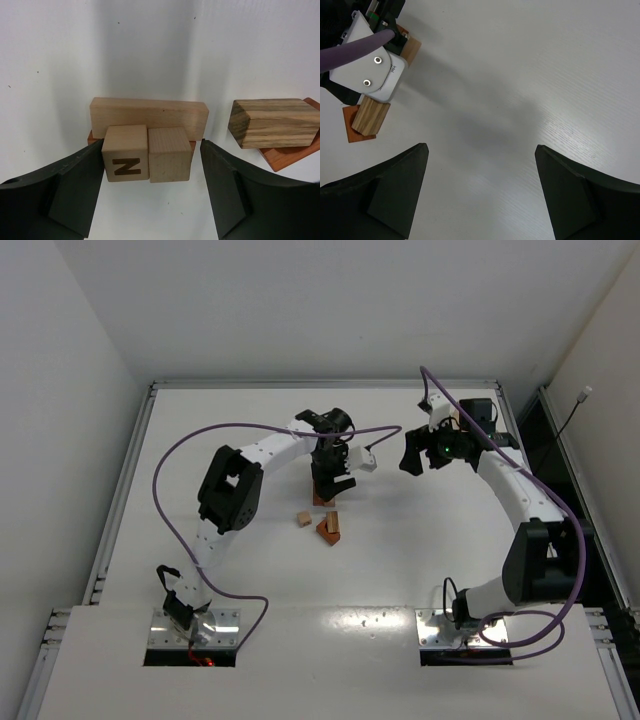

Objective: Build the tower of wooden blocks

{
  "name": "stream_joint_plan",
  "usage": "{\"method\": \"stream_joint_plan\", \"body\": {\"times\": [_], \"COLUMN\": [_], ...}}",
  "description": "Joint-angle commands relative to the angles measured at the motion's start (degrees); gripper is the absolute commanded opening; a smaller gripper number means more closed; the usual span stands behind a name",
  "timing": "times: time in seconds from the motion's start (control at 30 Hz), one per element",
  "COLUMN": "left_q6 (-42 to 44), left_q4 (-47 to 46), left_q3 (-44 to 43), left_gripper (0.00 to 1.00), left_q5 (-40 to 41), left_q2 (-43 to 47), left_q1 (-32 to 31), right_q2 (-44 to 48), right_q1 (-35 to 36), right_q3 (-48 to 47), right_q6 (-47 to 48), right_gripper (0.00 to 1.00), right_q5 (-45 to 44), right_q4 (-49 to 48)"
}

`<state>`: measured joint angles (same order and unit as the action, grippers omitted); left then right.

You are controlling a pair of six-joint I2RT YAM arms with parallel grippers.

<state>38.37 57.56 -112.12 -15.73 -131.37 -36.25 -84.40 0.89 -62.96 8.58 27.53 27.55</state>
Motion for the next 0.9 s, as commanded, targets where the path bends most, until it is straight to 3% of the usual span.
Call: {"method": "stream_joint_plan", "body": {"times": [0.0, 0.4, 0.57, 0.67, 0.87], "left_q6": [0.65, 0.13, -1.89, -3.30, -7.26], "left_q4": [0.36, 3.52, 3.52, 3.00, 2.21], "left_q3": [-2.05, -8.29, -8.29, -4.88, 16.54], "left_gripper": [0.72, 0.76, 0.77, 0.79, 0.84], "left_q5": [-1.41, 0.43, -4.12, -13.51, -27.59], "left_q2": [2.78, 10.95, 19.12, 26.85, 39.07], "left_q1": [0.74, 1.27, 7.75, 13.03, 27.36], "right_q2": [-0.06, -0.06, -0.06, 0.46, 2.57], "right_q1": [-0.18, -0.18, -0.18, -0.18, 4.80], "right_q3": [-2.52, -2.52, -2.52, -2.52, 0.47], "right_q6": [0.47, 0.47, 0.47, 0.47, 1.17], "right_gripper": [0.85, 0.85, 0.85, 0.85, 0.85], "right_q5": [2.18, 2.18, 2.18, 2.70, 7.19], "right_q4": [-1.18, -1.18, -1.18, -0.66, -1.36]}}
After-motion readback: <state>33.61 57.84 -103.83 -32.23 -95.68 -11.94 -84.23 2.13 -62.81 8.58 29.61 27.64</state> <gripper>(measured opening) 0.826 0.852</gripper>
